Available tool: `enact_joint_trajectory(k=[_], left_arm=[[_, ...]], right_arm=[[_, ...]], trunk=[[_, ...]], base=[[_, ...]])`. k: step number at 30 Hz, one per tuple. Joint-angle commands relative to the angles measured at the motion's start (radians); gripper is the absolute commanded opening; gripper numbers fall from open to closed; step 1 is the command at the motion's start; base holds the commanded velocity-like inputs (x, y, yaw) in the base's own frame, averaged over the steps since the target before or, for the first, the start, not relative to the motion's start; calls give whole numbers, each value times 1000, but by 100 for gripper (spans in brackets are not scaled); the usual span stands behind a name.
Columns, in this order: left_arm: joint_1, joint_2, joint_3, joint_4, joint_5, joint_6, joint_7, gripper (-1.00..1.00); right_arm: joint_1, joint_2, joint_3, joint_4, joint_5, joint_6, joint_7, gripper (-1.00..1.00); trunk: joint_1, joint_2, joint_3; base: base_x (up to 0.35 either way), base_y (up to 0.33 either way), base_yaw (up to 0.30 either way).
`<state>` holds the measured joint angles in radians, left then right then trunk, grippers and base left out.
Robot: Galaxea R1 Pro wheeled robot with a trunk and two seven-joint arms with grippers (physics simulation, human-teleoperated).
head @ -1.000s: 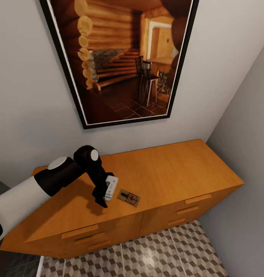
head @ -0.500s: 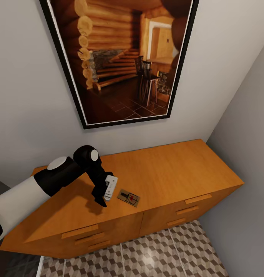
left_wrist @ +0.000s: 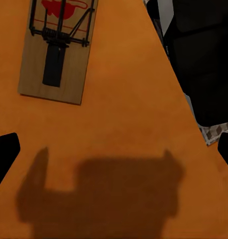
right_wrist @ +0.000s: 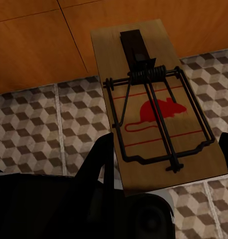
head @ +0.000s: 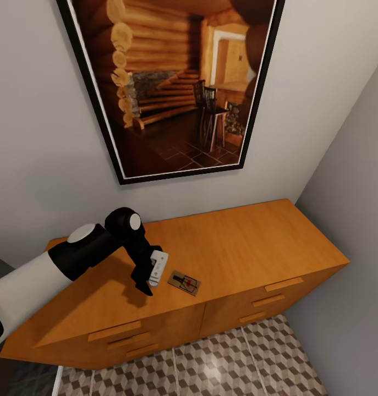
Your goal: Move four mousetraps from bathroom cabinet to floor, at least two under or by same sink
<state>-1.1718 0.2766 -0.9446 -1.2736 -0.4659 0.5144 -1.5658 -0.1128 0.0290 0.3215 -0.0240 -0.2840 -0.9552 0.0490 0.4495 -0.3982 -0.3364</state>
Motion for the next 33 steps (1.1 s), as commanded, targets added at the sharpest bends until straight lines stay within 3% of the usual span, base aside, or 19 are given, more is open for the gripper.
enact_joint_trajectory(k=[1,4,11,13,33], left_arm=[[-1,1,1,-2,-5,11,-5,100],[-2,2,17,-3,-6,11,-5,100],[-2,3,109,-27,-6,10,-5,100],[-2,3,118,-31,-7,11,-5,100],[-1,-1,128,-32,-8,14,-5,100]], right_arm=[[-1,0,5,1,-12,-4,6,-100],[-1,0,5,1,-12,-4,6,-100],[-1,0,5,1,-12,-4,6,-100],[-1,0,5,1,-12,-4,6,-100],[-1,0,5,1,-12,-4,6,-100]], trunk=[[1,-2,-2],[1,-2,-2],[1,-2,-2],[1,-2,-2],[1,-2,-2]], base=[[0,0,0],[0,0,0],[0,0,0],[0,0,0],[0,0,0]])
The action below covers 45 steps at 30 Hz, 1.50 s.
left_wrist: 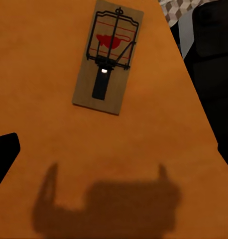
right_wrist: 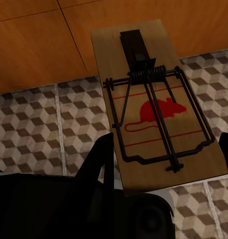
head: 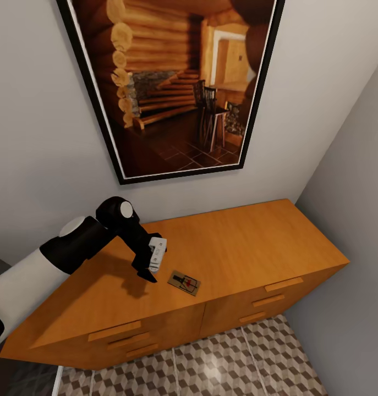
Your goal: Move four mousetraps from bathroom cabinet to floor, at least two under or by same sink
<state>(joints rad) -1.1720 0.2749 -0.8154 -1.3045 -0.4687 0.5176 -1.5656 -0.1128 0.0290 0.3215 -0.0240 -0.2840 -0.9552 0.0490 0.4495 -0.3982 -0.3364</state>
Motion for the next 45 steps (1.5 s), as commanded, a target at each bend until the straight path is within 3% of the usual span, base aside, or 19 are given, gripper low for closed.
enact_joint_trajectory(k=[1,19,31,45], left_arm=[[-1,0,-2,-1,-5,11,-5,100],[-1,-2,-4,2,-6,12,-5,100],[-1,-2,-35,4,-11,12,-5,100],[-1,-6,-38,5,-17,13,-5,100]], right_arm=[[-1,0,5,1,-12,-4,6,-100],[-1,0,5,1,-12,-5,6,-100],[-1,0,5,1,-12,-5,6,-100],[-1,0,5,1,-12,-6,6,-100]], trunk=[[1,-2,-2],[1,-2,-2],[1,-2,-2],[1,-2,-2]], base=[[0,0,0],[0,0,0],[0,0,0],[64,0,0]])
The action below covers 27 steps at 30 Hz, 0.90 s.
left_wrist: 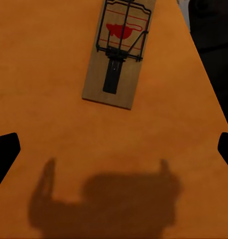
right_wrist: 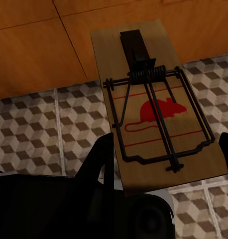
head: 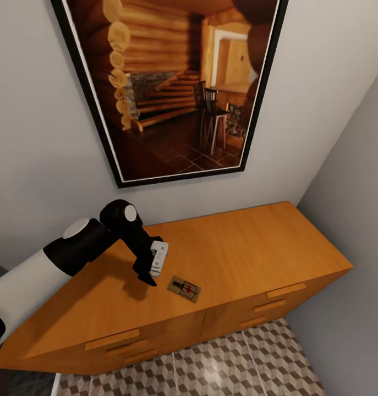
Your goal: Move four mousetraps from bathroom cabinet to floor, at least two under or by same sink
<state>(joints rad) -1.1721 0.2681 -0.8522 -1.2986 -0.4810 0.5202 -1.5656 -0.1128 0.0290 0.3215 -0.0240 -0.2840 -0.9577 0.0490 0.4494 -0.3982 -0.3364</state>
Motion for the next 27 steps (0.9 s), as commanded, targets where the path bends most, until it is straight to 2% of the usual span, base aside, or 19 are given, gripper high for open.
enact_joint_trajectory(k=[1,27], left_arm=[[-1,0,-2,-2,-5,10,-5,100],[-1,0,-4,0,-5,10,-5,100]], right_arm=[[-1,0,5,1,-12,-3,6,-100],[-1,0,5,1,-12,-3,6,-100]], trunk=[[1,-2,-2],[1,-2,-2]], base=[[37,0,0],[4,0,0]])
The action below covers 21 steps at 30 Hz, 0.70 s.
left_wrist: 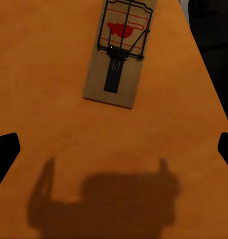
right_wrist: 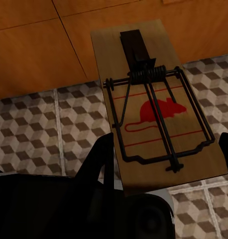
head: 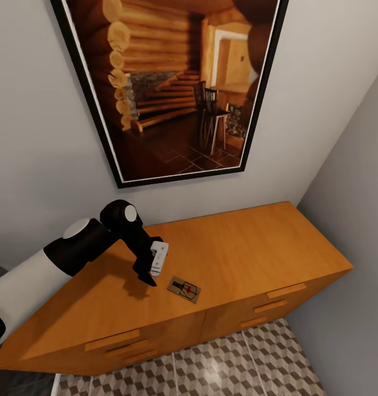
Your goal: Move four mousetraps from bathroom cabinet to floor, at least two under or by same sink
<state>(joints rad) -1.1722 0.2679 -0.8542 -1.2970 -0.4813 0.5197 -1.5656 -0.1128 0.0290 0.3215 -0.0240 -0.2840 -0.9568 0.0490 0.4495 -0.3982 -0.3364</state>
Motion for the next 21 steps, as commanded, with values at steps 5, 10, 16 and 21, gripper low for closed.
enact_joint_trajectory(k=[5,10,16,21], left_arm=[[-1,1,-11,-2,-5,11,-5,100],[-1,1,-25,-2,-6,11,-5,100],[-1,1,-29,-2,-6,11,-5,100],[-1,1,-29,-2,-6,11,-5,100]], right_arm=[[-1,0,5,1,-12,-4,6,-100],[-1,0,5,1,-12,-4,6,-100],[-1,0,5,1,-12,-4,6,-100],[-1,0,5,1,-12,-3,6,-100]], trunk=[[1,-2,-2],[1,-2,-2],[1,-2,-2],[1,-2,-2]], base=[[5,-5,0],[69,-109,0],[66,-91,0],[13,-16,0]])
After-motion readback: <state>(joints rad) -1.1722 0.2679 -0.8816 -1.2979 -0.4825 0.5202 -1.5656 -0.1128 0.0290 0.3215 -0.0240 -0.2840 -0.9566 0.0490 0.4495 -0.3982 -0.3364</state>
